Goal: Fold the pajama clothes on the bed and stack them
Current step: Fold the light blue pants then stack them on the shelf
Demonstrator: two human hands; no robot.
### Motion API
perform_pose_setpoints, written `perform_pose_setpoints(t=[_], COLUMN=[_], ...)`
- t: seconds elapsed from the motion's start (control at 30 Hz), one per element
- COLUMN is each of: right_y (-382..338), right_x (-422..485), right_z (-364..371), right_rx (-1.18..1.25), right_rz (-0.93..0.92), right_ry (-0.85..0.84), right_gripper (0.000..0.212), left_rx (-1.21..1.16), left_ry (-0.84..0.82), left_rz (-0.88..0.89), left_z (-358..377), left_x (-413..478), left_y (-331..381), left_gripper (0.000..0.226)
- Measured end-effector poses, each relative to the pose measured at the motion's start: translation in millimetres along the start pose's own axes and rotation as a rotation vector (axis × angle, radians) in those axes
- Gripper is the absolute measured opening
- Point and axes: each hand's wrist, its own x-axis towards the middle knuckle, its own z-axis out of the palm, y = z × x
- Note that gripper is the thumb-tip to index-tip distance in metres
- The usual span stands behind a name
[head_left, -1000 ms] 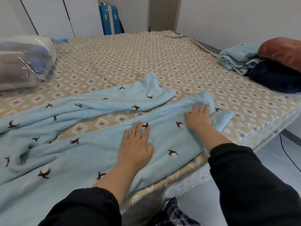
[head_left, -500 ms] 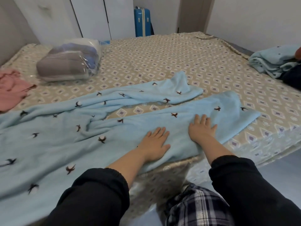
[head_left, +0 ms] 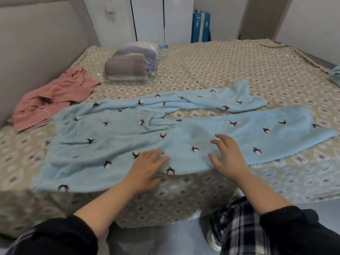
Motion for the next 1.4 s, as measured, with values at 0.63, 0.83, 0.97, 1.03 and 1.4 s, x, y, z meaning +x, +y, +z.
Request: perform_pose_setpoints(t=[0.63, 0.83, 0.97, 1.03, 1.4], right_y=[-34, -33, -34, -32, -34], right_x=[7, 11, 8, 3, -5], right_z=[31, 33, 26, 19, 12], right_rx=[-0.230, -0.214, -0.049, 0.047, 0.073], right_rz=[-0.040, -0.017, -0.047, -0.055, -0.034], right_ry=[0.019, 0.082, 0.114, 0.085, -0.219], right_gripper=[0.046, 0.026, 0.011, 0.009, 0.027], left_rx=[0.012, -0.116, -0.352, -0.428, 0.126], left_ry=[0.144, 0.266, 0.202, 0.119, 0.234], left_rz=[-0.219, -0.270, -0.545, -0.576, -0.069], left_z=[-11, -26, -30, -33, -22], left_x=[-18, -11, -7, -8, -24], left_y=[-17, -25, -38, -44, -25], left_gripper=[0.056, 0.026, 0.013, 0.007, 0.012])
